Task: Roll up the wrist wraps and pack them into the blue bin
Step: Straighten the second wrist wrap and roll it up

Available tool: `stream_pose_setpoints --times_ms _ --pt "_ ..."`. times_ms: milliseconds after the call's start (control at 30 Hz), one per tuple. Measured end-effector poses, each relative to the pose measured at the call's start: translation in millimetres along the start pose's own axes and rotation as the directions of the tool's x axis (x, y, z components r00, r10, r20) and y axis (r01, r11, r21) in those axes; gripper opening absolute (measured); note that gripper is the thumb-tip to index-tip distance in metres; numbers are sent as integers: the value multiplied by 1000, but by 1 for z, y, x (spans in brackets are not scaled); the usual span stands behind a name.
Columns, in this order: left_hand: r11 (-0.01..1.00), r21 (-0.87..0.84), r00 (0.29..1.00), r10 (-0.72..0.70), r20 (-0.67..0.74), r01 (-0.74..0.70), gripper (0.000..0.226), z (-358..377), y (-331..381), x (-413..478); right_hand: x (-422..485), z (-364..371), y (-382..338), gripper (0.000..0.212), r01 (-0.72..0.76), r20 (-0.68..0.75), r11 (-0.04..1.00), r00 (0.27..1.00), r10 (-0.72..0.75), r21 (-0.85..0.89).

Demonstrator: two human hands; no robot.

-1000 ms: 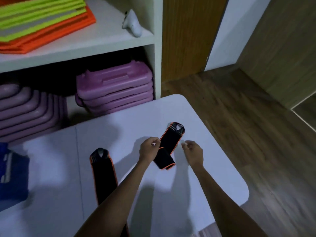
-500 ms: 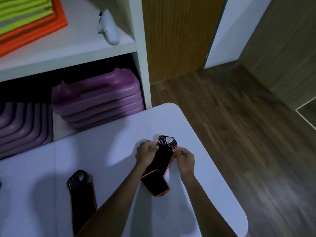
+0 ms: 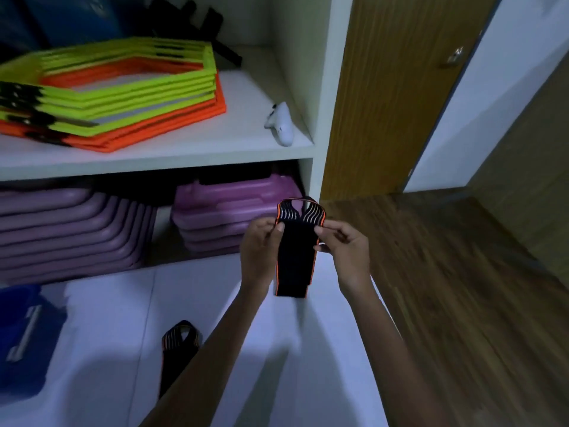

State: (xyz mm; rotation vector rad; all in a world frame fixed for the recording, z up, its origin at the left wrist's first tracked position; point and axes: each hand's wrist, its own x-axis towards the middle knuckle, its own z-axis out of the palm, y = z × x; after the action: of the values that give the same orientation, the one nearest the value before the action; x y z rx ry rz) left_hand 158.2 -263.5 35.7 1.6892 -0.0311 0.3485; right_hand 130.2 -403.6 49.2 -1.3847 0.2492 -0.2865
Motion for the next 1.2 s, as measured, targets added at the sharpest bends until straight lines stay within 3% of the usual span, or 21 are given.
stream_pose_setpoints --times_ms 133,233,500,600,700,833,900,1000,1100,1200 --pt "967 -249 997 60 48 -46 11 -26 41 9 -5 28 -55 11 89 43 994 995 -92 62" --pt "956 -291 989 69 128 -29 11 -48 47 7 -16 49 -89 10 157 94 981 981 -168 110" --pt "990 48 950 -139 281 131 7 -119 -7 -45 -50 102 -119 10 190 190 968 957 -220 162" --pt "973 157 921 -214 325 170 26 -148 -30 -80 -62 123 -109 14 159 223 973 955 -195 169" --pt "960 133 903 -277 329 246 32 -177 -46 -121 -75 139 -87 12 90 275 983 952 -132 161" --pt "910 86 848 -409 336 405 24 -220 -75 -184 -86 155 -33 11 -39 259 995 966 13 95" --pt "863 124 799 -502 331 490 21 -244 -88 -215 -91 160 6 9 -126 270 991 956 112 34" --pt "786 240 729 -618 295 569 34 -275 -107 -254 -106 162 71 9 -263 269 963 925 268 -54" --pt "731 305 664 -683 306 611 25 -290 -120 -283 -128 161 130 8 -377 262 919 881 393 -114" --pt "648 280 554 -756 348 708 18 -305 -135 -301 -144 154 176 9 -459 238 865 834 498 -203"
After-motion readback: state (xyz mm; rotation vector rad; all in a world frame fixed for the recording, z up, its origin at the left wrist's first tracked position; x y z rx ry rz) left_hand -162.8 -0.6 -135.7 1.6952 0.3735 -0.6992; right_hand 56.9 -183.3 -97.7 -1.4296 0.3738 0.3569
